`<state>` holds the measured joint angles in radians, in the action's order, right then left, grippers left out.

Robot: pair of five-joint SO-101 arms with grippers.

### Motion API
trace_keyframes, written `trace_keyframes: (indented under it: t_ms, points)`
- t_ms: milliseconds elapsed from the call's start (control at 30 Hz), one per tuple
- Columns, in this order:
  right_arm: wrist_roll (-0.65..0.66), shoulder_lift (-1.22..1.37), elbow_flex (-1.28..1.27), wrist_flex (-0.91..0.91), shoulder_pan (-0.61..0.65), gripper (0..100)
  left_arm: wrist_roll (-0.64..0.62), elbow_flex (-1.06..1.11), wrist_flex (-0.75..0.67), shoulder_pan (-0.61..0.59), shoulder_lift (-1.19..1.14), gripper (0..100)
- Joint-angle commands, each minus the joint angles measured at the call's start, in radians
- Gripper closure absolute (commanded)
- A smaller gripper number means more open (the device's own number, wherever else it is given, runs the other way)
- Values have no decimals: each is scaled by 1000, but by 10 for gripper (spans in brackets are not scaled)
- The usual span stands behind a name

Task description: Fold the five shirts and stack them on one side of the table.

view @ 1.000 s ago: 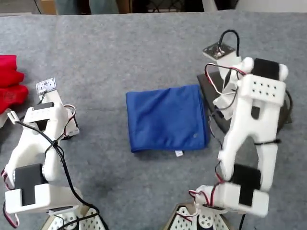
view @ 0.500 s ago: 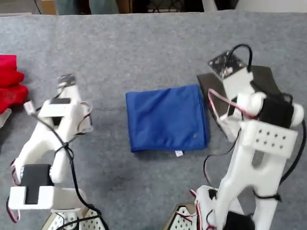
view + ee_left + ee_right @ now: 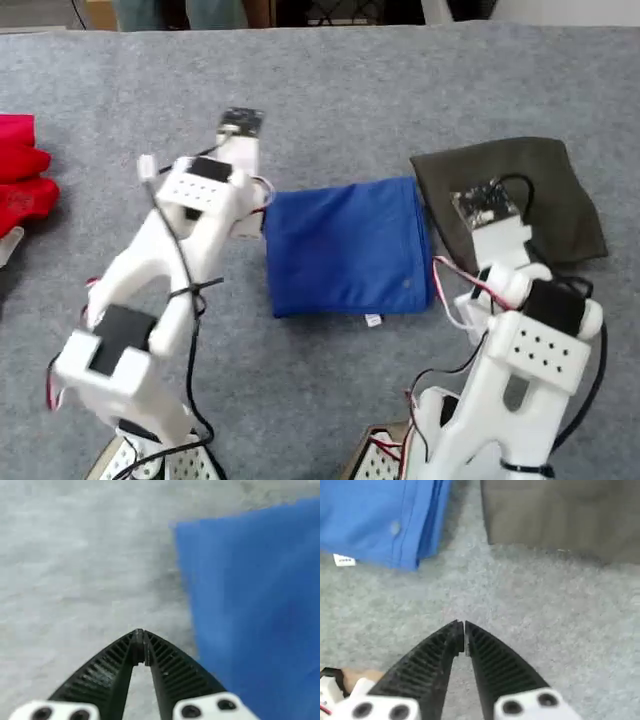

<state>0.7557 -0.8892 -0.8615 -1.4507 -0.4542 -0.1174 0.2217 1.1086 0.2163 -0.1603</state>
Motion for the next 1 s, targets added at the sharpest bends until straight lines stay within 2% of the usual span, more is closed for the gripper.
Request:
trace_keyframes:
  t_ms: [0, 167, 300, 367, 467, 667, 967]
  points:
    - [-11, -51, -71, 17, 37, 984, -31, -145, -11, 35, -81, 970]
    - [-265, -74, -97, 31, 74, 984, -107, -255, -11, 41, -149, 970]
    - [-331, -62, -99, 89, 173, 984, -115, -317, -20, -1, -150, 970]
    - [-404, -42, -94, 117, 250, 984, -123, -354, -32, -21, -160, 970]
    - [-496, 31, -53, 161, 287, 984, -123, -341, -57, -5, -176, 970]
    - [-574, 311, 38, 192, 338, 984, -124, -311, -138, 1, -270, 970]
    - [-629, 608, 216, 252, 331, 984, -124, -495, -94, -10, -468, 971]
